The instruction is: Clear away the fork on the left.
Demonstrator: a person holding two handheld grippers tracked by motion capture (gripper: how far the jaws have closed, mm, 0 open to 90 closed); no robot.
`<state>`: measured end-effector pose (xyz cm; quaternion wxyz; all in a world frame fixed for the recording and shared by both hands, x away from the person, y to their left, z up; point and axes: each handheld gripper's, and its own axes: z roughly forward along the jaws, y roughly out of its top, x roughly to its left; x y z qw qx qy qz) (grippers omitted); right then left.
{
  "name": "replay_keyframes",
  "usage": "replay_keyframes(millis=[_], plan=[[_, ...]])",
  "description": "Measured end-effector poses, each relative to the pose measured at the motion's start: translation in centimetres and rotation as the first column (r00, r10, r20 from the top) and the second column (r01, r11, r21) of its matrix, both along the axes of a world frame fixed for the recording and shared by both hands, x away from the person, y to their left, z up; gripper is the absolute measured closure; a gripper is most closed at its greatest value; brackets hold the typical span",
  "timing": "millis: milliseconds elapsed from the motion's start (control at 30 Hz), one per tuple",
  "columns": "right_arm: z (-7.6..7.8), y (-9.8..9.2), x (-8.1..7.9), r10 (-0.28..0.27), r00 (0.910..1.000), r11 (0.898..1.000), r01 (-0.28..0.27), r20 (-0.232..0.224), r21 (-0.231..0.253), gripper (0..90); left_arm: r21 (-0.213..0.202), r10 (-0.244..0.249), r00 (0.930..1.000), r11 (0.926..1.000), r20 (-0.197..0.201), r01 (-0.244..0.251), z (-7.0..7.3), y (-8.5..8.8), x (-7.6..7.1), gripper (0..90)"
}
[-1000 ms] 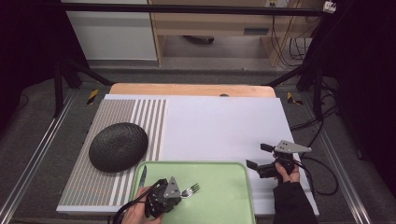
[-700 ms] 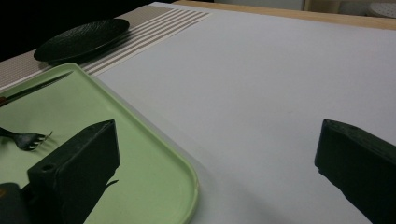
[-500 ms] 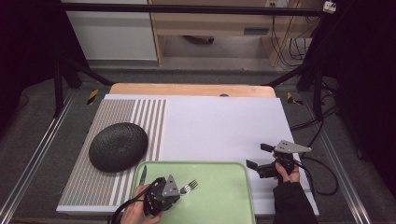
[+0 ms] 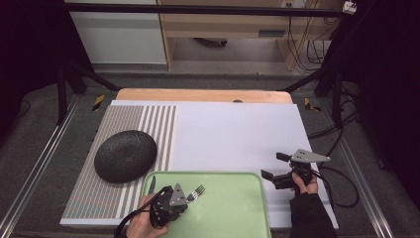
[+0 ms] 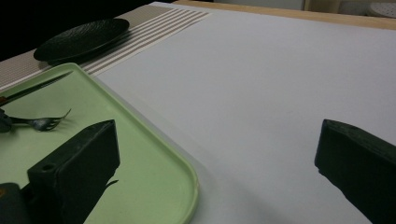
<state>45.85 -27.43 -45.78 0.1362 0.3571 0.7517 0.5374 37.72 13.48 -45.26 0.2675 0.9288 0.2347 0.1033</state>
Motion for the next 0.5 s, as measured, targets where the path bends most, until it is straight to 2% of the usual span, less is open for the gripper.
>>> replay_keyframes(millis=[500], plan=[[-0.01, 0.01, 0.0, 0.0, 1.0, 1.0, 0.0, -0.001, 0.0, 0.4, -0.01, 0.04, 0.9992, 0.9991, 0.007, -0.04, 0.05, 1.01, 0.5, 89.4]])
